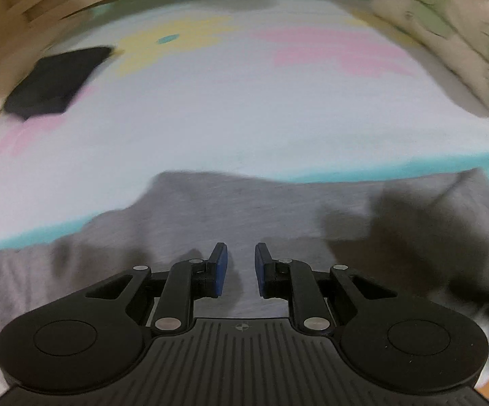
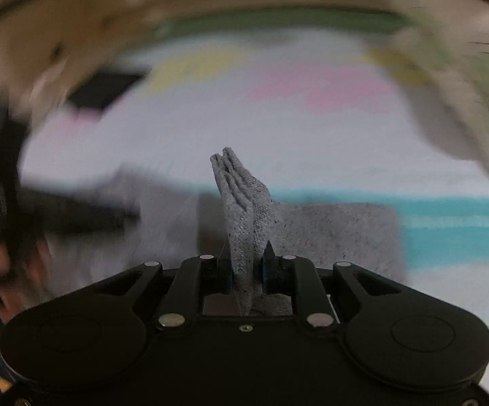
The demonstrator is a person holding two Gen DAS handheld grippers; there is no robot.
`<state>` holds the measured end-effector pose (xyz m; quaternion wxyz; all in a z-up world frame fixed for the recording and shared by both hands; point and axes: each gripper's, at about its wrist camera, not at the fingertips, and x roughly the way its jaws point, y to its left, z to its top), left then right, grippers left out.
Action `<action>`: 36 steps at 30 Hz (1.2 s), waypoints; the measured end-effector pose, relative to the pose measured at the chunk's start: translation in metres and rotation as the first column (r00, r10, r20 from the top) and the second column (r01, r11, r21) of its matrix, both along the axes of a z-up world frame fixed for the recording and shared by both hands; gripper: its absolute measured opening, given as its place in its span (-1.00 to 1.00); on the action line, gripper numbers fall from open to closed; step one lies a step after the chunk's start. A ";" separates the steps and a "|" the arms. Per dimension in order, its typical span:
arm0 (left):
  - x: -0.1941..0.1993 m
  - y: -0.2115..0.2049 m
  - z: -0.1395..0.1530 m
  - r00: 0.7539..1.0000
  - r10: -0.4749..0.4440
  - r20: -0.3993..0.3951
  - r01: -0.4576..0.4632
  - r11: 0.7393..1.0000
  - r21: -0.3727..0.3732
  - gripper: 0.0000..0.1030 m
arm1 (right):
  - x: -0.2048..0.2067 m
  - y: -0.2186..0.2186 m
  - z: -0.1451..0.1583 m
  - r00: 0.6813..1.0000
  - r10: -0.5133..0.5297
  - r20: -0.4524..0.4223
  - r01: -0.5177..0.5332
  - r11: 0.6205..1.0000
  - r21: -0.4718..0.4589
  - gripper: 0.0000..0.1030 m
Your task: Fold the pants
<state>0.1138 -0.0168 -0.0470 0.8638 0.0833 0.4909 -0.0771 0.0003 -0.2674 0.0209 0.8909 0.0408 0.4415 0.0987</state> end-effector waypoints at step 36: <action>-0.034 -0.041 -0.039 0.941 -0.311 -0.131 0.279 0.935 -0.220 -0.65 | 0.024 -0.055 -0.056 0.954 -0.236 -0.186 0.196 0.958 -0.208 0.30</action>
